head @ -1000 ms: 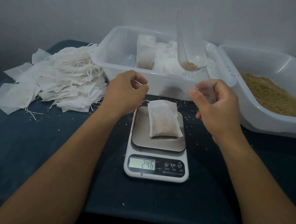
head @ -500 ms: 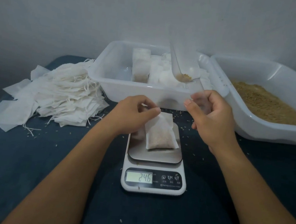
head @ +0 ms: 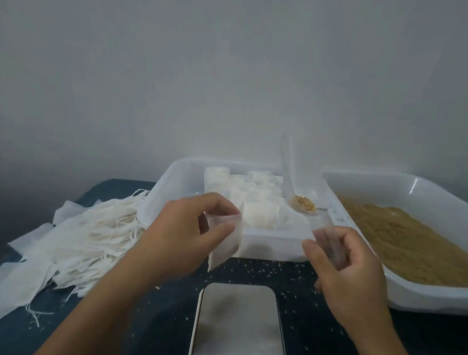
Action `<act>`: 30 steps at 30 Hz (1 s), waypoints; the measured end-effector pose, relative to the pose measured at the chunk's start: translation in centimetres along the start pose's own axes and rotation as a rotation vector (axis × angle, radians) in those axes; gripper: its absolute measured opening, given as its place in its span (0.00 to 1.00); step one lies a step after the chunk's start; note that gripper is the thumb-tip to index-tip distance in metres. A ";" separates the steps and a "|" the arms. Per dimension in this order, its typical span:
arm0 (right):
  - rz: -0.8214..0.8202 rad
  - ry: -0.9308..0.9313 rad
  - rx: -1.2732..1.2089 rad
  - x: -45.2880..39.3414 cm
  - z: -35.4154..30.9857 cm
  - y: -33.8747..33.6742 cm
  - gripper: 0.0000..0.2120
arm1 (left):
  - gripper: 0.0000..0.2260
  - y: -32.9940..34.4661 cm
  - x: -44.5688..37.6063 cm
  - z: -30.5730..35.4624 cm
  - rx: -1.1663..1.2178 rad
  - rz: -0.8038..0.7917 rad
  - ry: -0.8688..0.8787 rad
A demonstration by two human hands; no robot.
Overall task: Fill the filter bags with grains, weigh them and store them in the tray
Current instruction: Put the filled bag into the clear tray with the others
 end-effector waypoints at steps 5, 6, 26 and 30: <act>0.009 0.000 0.049 0.1 -1.0 -0.6 0.14 | 0.05 -2.6 -6.3 -0.4 -0.175 0.040 -0.037; 0.008 0.016 0.044 0.1 -1.3 -0.6 0.15 | 0.05 -2.6 -7.6 -0.9 -0.197 0.042 -0.055; 0.063 0.218 -0.076 -1.1 -0.4 0.3 0.10 | 0.09 2.1 -15.9 -10.2 -0.530 -0.366 -0.331; -0.028 0.288 -0.172 -1.6 0.1 0.2 0.11 | 0.11 3.5 -16.4 -11.1 -0.492 -0.333 -0.365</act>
Point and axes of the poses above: each hand's wrist, its own x-axis away from the middle knuckle, its own y-axis out of the palm, z = x × y, the point moved 1 cm from there along -x, towards the middle knuckle, and after that the axes turned 5 degrees about x, right-handed, at the moved point
